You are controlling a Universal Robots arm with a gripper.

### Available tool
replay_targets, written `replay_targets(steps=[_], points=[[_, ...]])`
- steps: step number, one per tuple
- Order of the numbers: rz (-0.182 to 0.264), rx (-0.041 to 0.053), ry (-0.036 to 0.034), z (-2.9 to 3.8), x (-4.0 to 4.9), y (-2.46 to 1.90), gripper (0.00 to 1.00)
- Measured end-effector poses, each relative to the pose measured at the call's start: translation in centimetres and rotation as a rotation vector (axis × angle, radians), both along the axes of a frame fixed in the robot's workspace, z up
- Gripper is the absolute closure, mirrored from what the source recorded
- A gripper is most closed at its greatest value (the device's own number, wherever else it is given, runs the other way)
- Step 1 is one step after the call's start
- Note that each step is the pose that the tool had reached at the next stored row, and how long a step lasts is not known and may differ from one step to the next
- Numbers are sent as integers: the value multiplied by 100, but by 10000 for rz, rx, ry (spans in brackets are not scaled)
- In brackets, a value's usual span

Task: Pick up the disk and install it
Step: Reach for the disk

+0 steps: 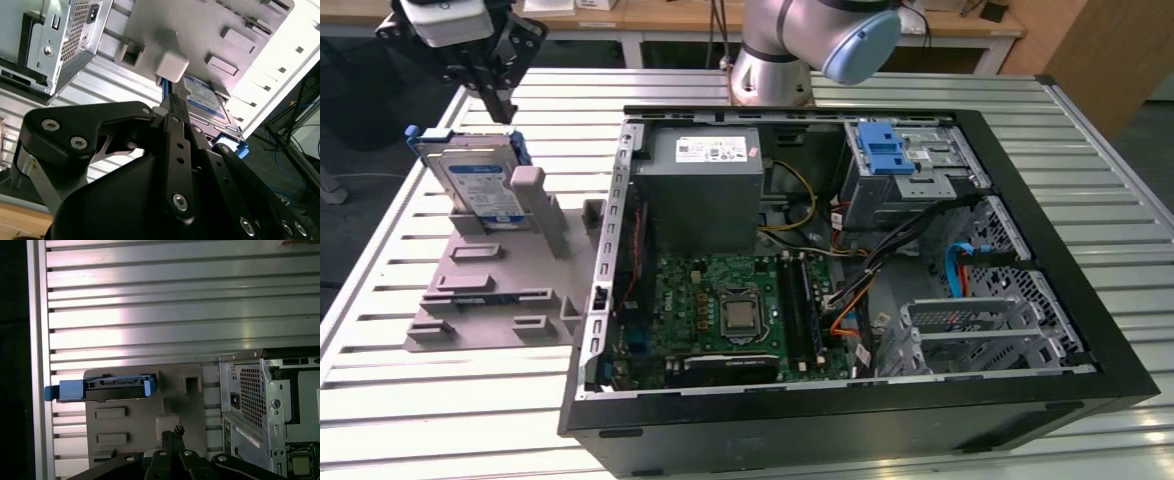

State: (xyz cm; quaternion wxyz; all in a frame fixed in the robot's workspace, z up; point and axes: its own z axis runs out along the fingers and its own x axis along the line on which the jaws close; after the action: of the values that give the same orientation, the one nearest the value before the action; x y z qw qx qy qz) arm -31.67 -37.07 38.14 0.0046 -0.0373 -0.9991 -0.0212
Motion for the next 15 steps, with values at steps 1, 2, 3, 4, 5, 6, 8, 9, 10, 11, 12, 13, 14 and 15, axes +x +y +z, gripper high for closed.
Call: replay_targets(steps=[1, 2, 3, 4, 5, 6, 8, 9, 10, 11, 12, 13, 14, 15], points=[[1, 0, 0, 0, -17, 1, 89], [2, -1, 0, -1, -36, 4, 89], [2, 0, 0, -2, -56, 10, 89], [1, 0, 0, -3, -78, 17, 89], [1, 0, 0, -4, -96, 23, 89], [1, 0, 0, -5, -112, 27, 89], [1, -1, 1, -6, -135, 30, 89], [1, 0, 0, -7, -145, 31, 89], [1, 0, 0, -8, -160, 32, 89], [2, 0, 0, -9, -179, 33, 89], [4, -1, 1, -10, -202, 34, 89], [10, 0, 0, -12, -223, 36, 89], [16, -1, 0, -14, -249, 40, 89], [22, 0, 0, -17, -273, 46, 89]])
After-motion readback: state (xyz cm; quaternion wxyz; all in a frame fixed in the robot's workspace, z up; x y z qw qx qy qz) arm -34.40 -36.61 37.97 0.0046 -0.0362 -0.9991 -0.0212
